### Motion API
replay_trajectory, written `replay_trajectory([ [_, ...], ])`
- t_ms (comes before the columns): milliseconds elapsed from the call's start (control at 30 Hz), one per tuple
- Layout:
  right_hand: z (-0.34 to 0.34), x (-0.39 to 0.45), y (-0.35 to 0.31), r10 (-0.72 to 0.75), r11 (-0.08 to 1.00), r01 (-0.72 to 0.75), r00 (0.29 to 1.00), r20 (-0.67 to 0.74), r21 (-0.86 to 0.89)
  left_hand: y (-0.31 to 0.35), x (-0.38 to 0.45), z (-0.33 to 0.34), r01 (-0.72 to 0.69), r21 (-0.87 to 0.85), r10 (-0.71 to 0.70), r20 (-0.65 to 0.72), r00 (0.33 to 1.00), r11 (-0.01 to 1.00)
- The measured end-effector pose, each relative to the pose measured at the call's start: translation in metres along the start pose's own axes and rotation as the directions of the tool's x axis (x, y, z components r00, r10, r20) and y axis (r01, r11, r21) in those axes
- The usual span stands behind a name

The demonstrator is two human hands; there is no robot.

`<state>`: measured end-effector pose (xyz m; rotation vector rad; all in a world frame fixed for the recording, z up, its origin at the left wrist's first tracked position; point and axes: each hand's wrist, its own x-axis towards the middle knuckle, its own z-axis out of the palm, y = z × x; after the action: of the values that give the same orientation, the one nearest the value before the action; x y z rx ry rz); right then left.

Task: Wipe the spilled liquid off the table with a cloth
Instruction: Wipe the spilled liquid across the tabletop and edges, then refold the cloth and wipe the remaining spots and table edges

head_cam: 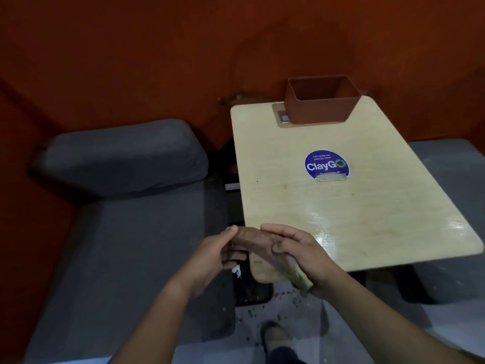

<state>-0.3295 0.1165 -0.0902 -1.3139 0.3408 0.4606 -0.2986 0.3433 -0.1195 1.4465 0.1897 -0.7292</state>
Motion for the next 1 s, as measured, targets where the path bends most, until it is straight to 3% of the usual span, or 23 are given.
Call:
replay_trajectory([
  [133,0.019,-0.021,-0.027,0.051,0.975,-0.031,0.995,-0.087,0.22,0.033,-0.024,0.015,-0.086,-0.148,0.089,0.018,0.996,0.985],
  [233,0.017,-0.033,-0.042,0.087,0.912,-0.057,0.995,-0.054,0.407,0.054,-0.033,0.031,-0.198,-0.121,0.198,-0.017,0.98,0.973],
  [467,-0.013,-0.059,-0.056,0.112,0.893,-0.171,0.981,0.161,0.417,0.09,-0.037,0.068,-0.199,-0.097,0.204,0.048,0.978,0.975],
  [667,-0.071,-0.059,-0.081,0.174,0.94,-0.271,0.904,0.389,0.208,0.11,-0.033,0.091,-0.163,-0.005,0.163,0.055,0.985,0.987],
  [767,-0.099,-0.049,-0.096,0.164,0.97,-0.216,0.918,0.36,0.11,0.115,-0.029,0.097,-0.228,-0.023,0.228,-0.021,0.974,0.973],
  [900,-0.109,-0.034,-0.105,0.157,0.988,-0.155,0.963,0.217,-0.029,0.112,-0.032,0.103,-0.27,0.183,0.3,-0.162,0.94,0.945],
  [1000,-0.116,-0.026,-0.106,0.197,0.952,-0.122,0.946,0.257,-0.28,0.108,-0.033,0.107,-0.257,0.288,0.322,-0.207,0.924,0.922],
])
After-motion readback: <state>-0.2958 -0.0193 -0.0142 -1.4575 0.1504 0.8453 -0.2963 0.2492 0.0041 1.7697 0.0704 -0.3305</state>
